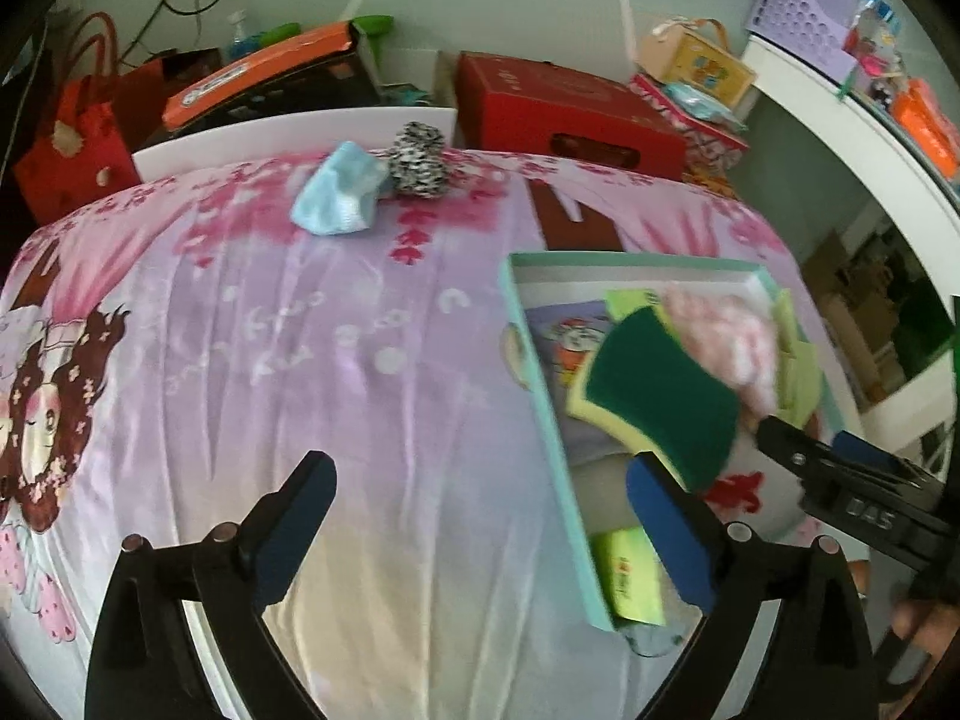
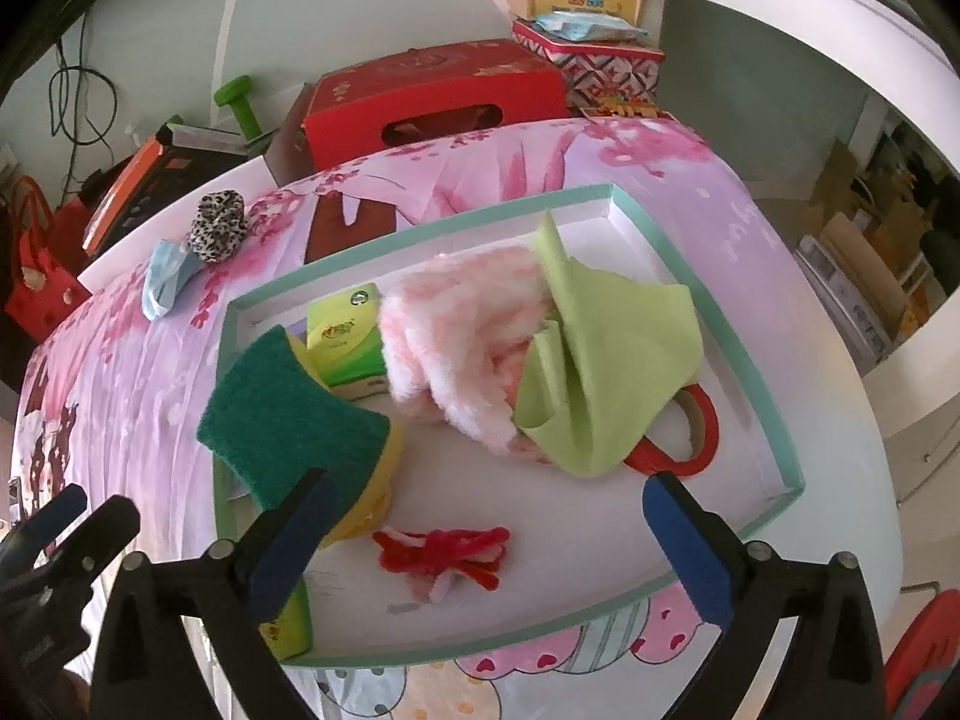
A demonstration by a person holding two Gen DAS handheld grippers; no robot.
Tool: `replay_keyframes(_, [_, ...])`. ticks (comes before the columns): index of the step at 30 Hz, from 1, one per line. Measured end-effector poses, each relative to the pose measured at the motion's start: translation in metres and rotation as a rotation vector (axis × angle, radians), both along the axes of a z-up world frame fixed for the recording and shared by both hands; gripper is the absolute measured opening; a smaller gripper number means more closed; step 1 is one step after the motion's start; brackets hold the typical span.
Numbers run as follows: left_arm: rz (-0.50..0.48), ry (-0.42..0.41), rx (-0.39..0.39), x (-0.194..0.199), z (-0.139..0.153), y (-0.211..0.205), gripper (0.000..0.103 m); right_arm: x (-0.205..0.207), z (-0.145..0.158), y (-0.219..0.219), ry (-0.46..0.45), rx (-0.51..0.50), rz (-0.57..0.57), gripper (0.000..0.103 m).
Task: Organize soft objects
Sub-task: 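Move both tools back toward the blue mask and leopard scrunchie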
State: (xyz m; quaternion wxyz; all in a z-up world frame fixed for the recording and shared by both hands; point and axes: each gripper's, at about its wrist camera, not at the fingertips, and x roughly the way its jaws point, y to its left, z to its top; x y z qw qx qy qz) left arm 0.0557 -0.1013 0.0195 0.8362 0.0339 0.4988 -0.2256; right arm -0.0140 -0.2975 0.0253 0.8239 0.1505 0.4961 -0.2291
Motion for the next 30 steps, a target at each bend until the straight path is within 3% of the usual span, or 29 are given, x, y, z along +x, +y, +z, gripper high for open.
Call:
replay_keyframes(9, [0.049,0.006,0.004,0.009,-0.003,0.011,0.098,0.009,0.006,0.016,-0.017,-0.022,0.045,0.103])
replay_keyframes(19, [0.153,-0.120,0.053,0.032,0.001,0.037,0.098,0.043,0.029,0.059,-0.187,-0.030,0.180,0.103])
replay_keyframes(25, [0.193,-0.119,0.026,0.053,0.002,0.050,0.099,0.065,0.030,0.083,-0.234,-0.047,0.253,0.103])
replay_keyframes(30, [0.210,-0.117,0.049,0.073,0.000,0.056,0.099,0.078,0.030,0.096,-0.244,-0.070,0.287,0.103])
